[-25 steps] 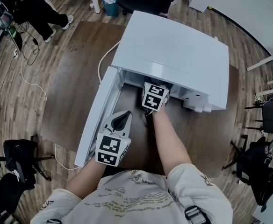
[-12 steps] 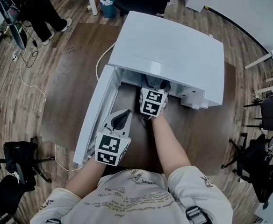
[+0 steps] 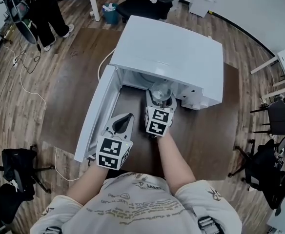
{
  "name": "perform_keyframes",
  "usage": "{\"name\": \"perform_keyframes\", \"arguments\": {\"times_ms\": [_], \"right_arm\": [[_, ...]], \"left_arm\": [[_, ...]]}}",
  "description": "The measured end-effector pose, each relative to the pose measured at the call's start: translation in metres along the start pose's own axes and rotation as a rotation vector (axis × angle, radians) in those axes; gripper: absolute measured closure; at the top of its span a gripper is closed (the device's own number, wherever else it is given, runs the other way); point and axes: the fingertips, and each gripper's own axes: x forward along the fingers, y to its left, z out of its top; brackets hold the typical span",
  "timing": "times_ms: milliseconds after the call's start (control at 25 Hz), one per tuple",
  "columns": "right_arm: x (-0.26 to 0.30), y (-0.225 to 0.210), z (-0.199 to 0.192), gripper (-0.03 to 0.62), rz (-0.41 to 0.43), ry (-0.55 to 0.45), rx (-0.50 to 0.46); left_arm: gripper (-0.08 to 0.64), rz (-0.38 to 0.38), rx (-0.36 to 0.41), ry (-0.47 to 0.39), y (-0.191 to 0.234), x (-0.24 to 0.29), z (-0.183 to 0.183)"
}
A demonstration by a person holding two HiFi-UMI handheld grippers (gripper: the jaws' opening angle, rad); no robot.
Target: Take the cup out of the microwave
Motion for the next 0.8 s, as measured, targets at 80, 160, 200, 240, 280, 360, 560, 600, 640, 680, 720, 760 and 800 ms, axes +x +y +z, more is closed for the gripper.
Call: {"name": "perform_keyframes", "arguments": {"times_ms": [80,160,200,240,280,360,560,600,640,680,720,760,800], "right_arm": [[-0.019,0.000,-0.001,0.219,0.001,-0.007,-0.013],[-0.038,-0.001,-0.001,0.219,0.006,-0.014,-0.020],[-0.047,-0.003,0.000,0.219,0.009,-0.019,-0.019],[-0.057,-0.004,0.001,0.219,0.012,-0.024,-0.017],[-0.067,-0.005,0.002,0.219,0.015,-0.030,-0.015],[-0.087,-0.007,0.006,0.219,0.021,-0.043,-0.015],[-0.128,-0.019,0.013,0.219,0.020,-0.079,-0.020],[-0.134,-0.023,0.015,0.219,0.011,-0.088,-0.022],[-0.140,-0.029,0.016,0.219,0.002,-0.099,-0.018],[-0.145,-0.036,0.018,0.219,-0.010,-0.110,-0.010],[-0.151,-0.042,0.019,0.219,-0.022,-0.122,0.002],[-0.157,-0.049,0.020,0.219,-0.035,-0.132,0.014],[-0.162,-0.054,0.022,0.219,-0.047,-0.138,0.020]], "left_arm": [[0.546,0.000,-0.006,-0.006,-0.003,-0.004,0.001],[0.546,0.000,-0.006,-0.013,-0.009,-0.007,0.002],[0.546,-0.001,-0.004,-0.017,-0.012,-0.008,0.004],[0.546,-0.004,-0.001,-0.022,-0.017,-0.009,0.005],[0.546,-0.008,0.003,-0.026,-0.021,-0.010,0.006],[0.546,-0.019,0.007,-0.031,-0.030,-0.011,0.007],[0.546,-0.044,0.020,-0.044,-0.055,-0.016,0.006],[0.546,-0.050,0.022,-0.047,-0.060,-0.015,0.006],[0.546,-0.057,0.024,-0.050,-0.066,-0.015,0.006],[0.546,-0.065,0.025,-0.053,-0.072,-0.015,0.006],[0.546,-0.075,0.026,-0.056,-0.079,-0.014,0.006],[0.546,-0.085,0.027,-0.059,-0.085,-0.014,0.005],[0.546,-0.095,0.026,-0.061,-0.091,-0.013,0.005]]}}
